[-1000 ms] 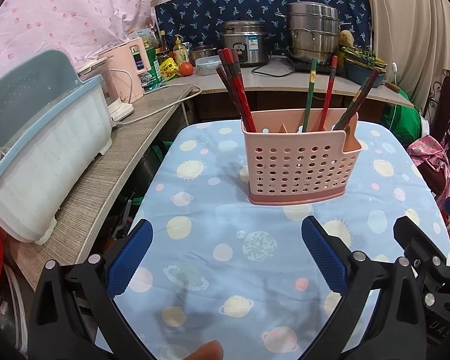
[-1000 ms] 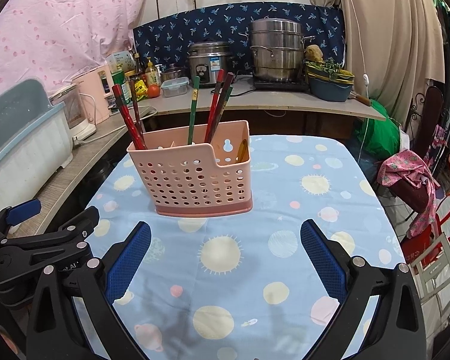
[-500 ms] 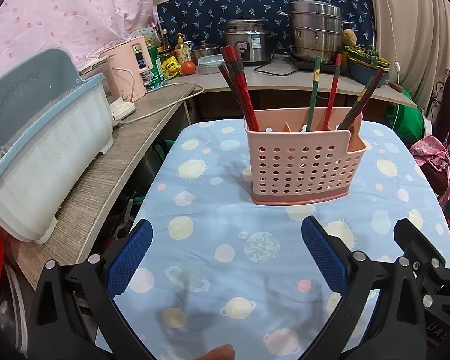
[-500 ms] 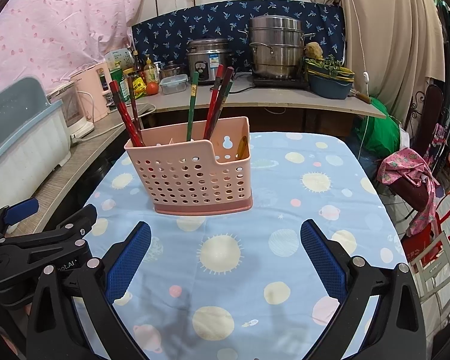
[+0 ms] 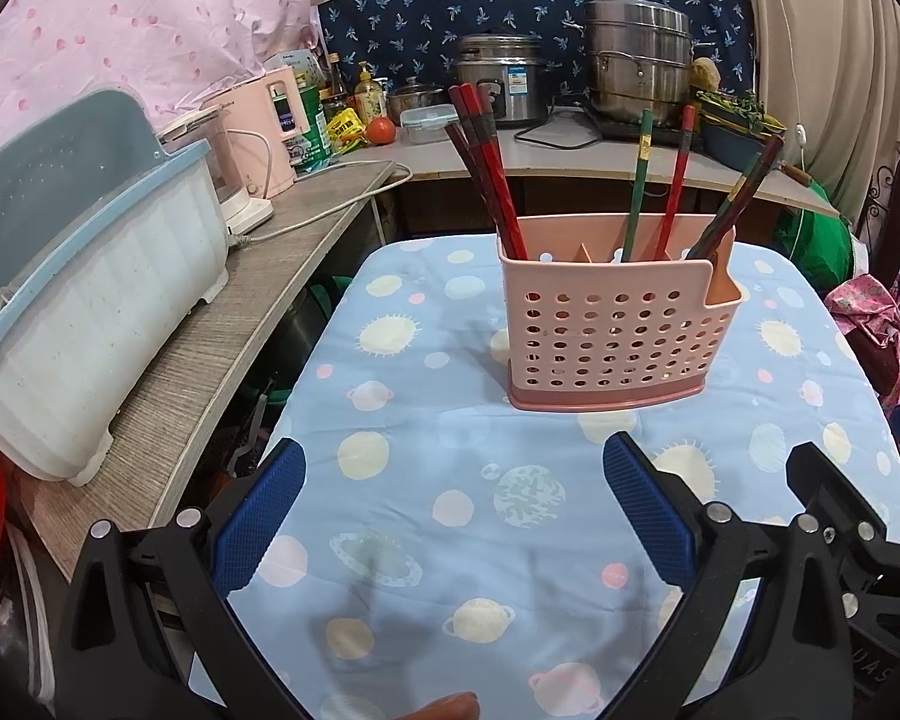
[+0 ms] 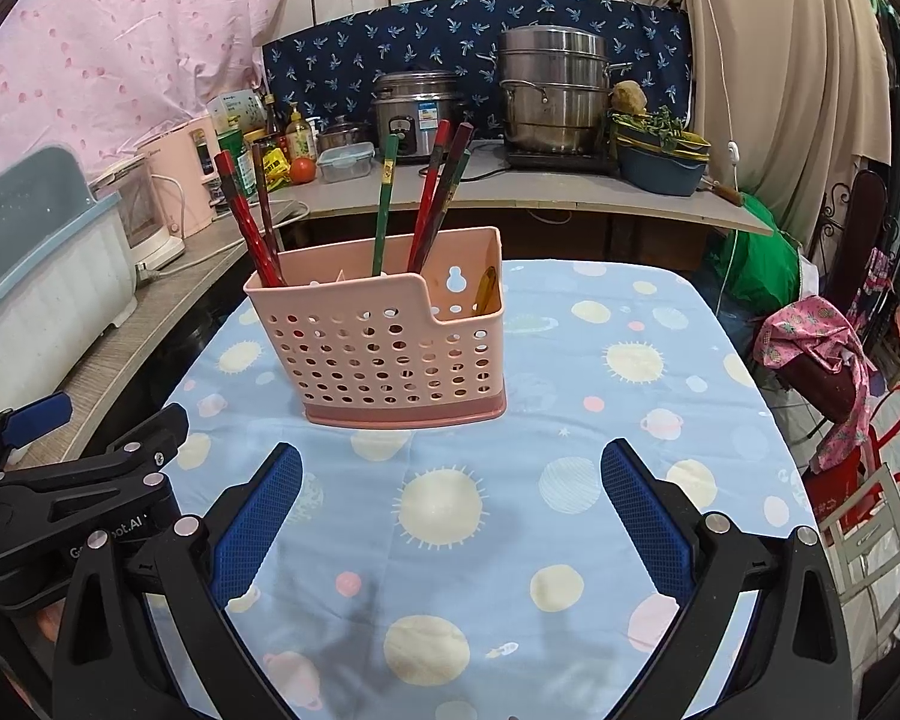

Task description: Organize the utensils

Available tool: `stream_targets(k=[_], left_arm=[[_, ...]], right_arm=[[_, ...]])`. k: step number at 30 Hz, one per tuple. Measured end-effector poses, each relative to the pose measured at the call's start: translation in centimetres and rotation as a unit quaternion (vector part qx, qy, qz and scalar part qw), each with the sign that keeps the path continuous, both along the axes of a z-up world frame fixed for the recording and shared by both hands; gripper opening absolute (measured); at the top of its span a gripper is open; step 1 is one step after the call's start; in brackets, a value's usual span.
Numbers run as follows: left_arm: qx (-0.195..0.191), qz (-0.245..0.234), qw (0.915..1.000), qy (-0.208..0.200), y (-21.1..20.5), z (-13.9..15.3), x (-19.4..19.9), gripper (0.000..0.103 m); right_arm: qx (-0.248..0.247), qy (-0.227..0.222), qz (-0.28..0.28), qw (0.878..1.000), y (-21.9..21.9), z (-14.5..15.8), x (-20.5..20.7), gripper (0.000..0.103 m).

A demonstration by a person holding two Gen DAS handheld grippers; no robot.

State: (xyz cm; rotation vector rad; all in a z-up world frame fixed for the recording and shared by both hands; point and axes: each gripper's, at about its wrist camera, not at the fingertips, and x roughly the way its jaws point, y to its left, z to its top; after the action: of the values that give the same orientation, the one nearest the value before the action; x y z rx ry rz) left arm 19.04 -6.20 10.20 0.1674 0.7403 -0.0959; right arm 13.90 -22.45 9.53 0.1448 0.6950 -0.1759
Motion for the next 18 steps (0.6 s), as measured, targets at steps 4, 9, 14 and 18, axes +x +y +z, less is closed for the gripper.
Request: stream_targets(k=[4, 9, 14, 18], left_arm=[[0.002, 0.0, 1.0, -0.001, -0.02, -0.05, 0.16, 0.095], [0.003, 0.001, 1.0, -0.001, -0.08, -0.06, 0.31, 0.095], [0.005, 0.003, 1.0, -0.001, -0.09, -0.13, 0.48, 0.095], [0.007, 0.002, 1.0, -0.001, -0.16, -0.15, 0.52, 0.095]], right_arm=[[0.0, 0.0, 0.0, 1.0, 0.01, 0.0, 0.1, 0.096], [-0.001, 0.002, -0.001, 1.0, -0.09, -0.12, 0.14, 0.096], [0.0, 0.005, -0.004, 1.0, -0.19, -0.33, 0.43, 0.096], [0.0, 0.006, -0.005, 1.0, -0.26, -0.42, 0.6, 0.096]])
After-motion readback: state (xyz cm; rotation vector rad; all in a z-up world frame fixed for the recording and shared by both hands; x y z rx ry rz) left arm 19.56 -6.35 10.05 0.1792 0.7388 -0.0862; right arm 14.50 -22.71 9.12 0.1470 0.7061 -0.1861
